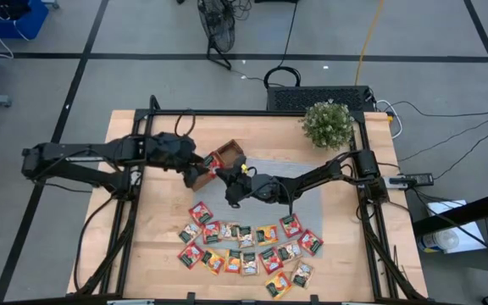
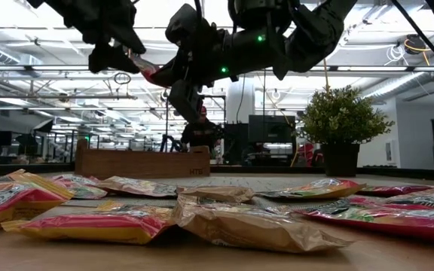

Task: Pick & Place Tea
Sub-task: Put the red tea bag into the left section of the wooden organizer

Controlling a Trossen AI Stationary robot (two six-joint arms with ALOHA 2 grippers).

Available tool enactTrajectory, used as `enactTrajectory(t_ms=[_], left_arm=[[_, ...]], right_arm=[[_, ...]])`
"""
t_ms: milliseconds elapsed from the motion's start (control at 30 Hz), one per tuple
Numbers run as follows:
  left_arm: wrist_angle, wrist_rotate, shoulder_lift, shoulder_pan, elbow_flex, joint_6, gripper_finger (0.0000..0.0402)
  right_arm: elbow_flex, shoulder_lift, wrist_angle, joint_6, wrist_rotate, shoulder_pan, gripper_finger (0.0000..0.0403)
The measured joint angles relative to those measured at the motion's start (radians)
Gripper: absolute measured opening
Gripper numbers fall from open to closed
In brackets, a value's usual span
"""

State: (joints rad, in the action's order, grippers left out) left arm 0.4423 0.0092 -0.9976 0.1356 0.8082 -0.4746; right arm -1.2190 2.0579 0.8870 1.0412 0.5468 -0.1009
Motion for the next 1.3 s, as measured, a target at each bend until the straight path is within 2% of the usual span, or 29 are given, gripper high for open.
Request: enactTrajectory(t_ms=[233,367,533,733,900,1000,1133,1200,1300], left_arm=[[-0.001,-0.007,0.012,0.001,0.000,-0.006,0.0225],[-0.001,-0.009,0.011,0.006,0.001,-0.006,0.0202],[0.001,-0.007,0.001,0.025,0.000,-0.004,0.0139],[-0.002,0.041,0.002,0.050,0.000,0.075,0.0017],[-0.004,0.016,0.003,0.055,0.000,0.166,0.0004],[-0.006,-0.048,0.011,0.054,0.000,0.219,0.0004],[0.008,-0.119,0.030,0.056,0.000,0.285,0.0003],[0.047,-0.149,0.040,0.054,0.000,0.298,0.0003],[0.128,-0.196,0.045,0.052,0.000,0.287,0.0002]], right_arm=[[0.000,0.000,0.000,-0.005,0.000,0.000,0.0004],[0.000,0.000,0.002,-0.005,0.000,-0.002,0.0004],[0.000,0.000,0.003,-0.005,0.000,-0.006,0.0004],[0.000,0.000,0.000,-0.008,0.000,-0.006,0.0004],[0.000,0.000,0.000,-0.108,-0.001,-0.007,0.0010],[-0.002,-0.004,-0.030,-0.200,-0.022,-0.007,0.0032],[-0.001,-0.006,-0.096,-0.337,-0.031,-0.020,0.0092],[-0.001,-0.006,-0.110,-0.392,-0.014,-0.028,0.0126],[-0.001,-0.006,-0.123,-0.418,0.069,-0.047,0.0176]])
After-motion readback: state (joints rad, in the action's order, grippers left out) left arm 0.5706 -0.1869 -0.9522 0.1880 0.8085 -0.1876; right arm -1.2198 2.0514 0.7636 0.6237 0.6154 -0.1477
